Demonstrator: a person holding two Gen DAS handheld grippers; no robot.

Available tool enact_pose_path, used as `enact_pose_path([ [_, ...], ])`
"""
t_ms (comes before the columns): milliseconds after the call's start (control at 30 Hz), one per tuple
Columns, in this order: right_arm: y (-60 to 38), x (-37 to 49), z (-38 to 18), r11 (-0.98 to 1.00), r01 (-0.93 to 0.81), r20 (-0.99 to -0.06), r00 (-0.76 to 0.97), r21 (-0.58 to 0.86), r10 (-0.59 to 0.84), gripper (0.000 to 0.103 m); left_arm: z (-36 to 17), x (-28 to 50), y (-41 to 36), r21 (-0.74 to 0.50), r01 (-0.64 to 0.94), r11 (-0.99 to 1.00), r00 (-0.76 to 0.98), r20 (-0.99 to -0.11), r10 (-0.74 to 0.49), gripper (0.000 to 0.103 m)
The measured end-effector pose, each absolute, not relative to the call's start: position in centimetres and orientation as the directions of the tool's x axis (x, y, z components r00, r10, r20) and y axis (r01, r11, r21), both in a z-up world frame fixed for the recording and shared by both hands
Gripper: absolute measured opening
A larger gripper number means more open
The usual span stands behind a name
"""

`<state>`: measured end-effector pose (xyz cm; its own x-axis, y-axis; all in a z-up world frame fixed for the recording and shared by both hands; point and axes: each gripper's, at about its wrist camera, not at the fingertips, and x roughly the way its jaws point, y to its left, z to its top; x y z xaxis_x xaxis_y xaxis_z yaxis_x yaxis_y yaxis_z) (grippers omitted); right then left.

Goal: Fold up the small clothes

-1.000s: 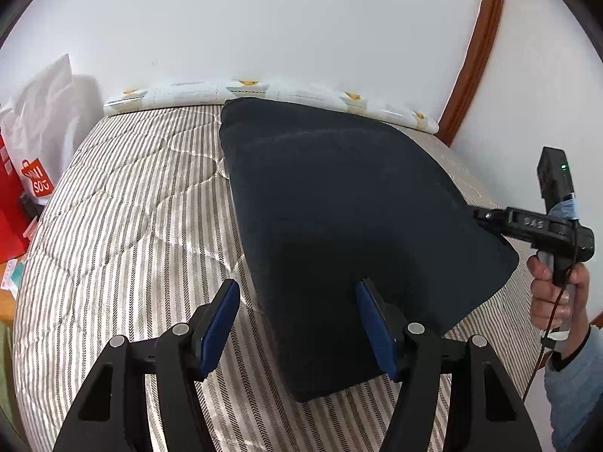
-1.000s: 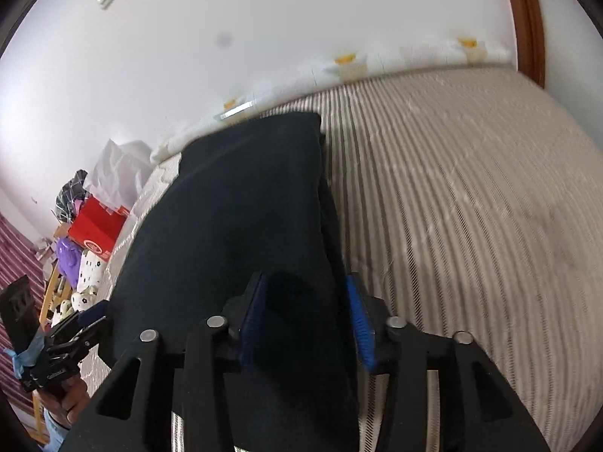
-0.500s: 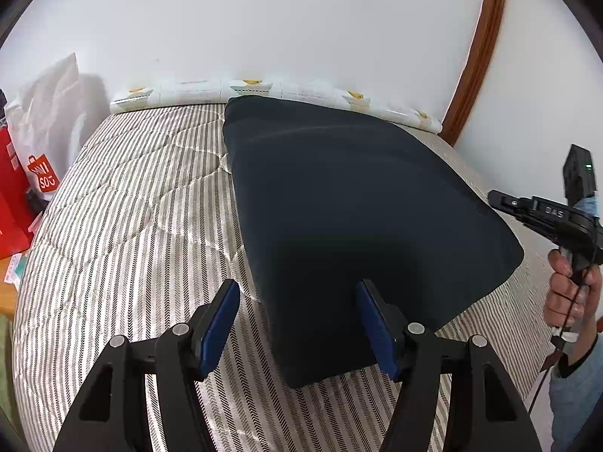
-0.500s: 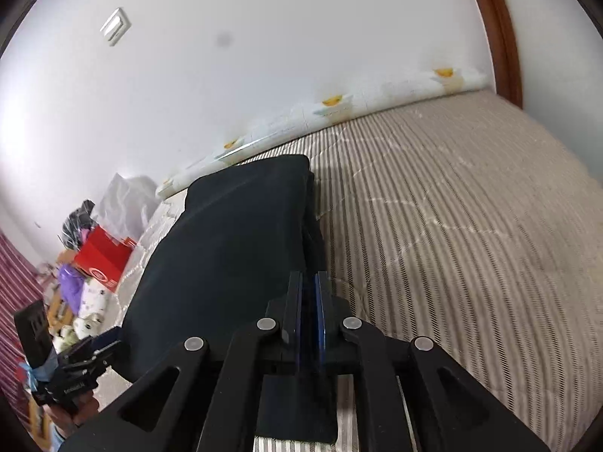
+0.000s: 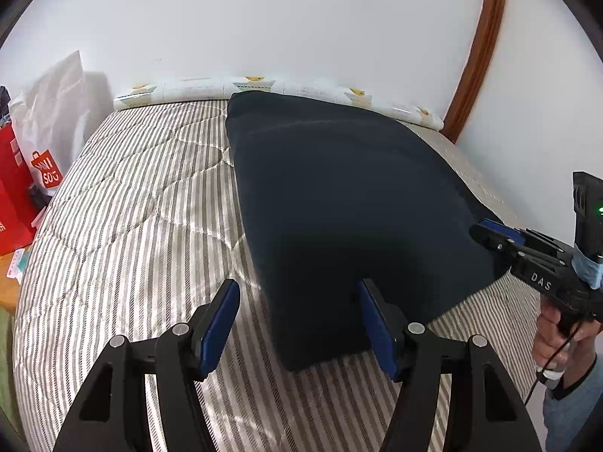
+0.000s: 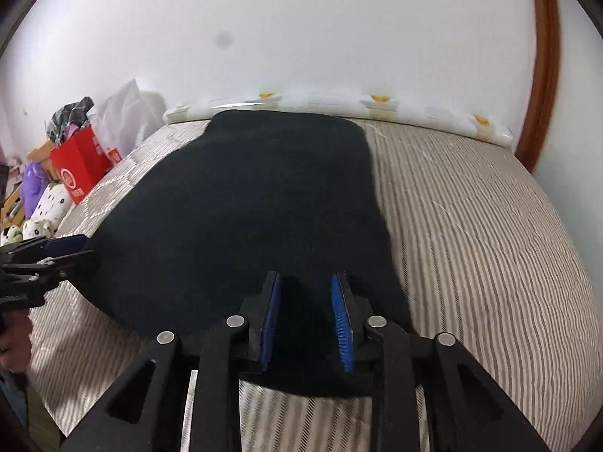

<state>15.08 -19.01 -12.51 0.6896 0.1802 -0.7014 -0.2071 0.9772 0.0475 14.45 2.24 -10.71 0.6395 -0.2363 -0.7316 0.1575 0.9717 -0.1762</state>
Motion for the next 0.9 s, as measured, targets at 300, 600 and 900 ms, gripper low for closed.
enact_pose_path([
  [300, -23.0, 9.8, -12.0, 0.976, -0.216, -0.741, 0.652, 0.021, 0.160, 0.047, -11.9, 10.7, 3.5, -0.184, 0.230, 0.956, 0.584, -0.759, -0.287, 0.062],
  [600, -23.2, 11.0, -15.4, 0.971, -0.179, -0.744, 0.625, 0.159, 0.237, 0.047, -13.7, 12.4, 2.1, -0.134, 0.198, 0.971, 0.583, -0.780, -0.226, 0.060],
  [900, -21.8, 14.1, -15.5, 0.971, -0.140, -0.707, 0.666, 0.194, 0.238, 0.018, -13.5, 14.7, 1.6, -0.156, 0.207, 0.966, 0.613, -0.749, -0.252, 0.033],
])
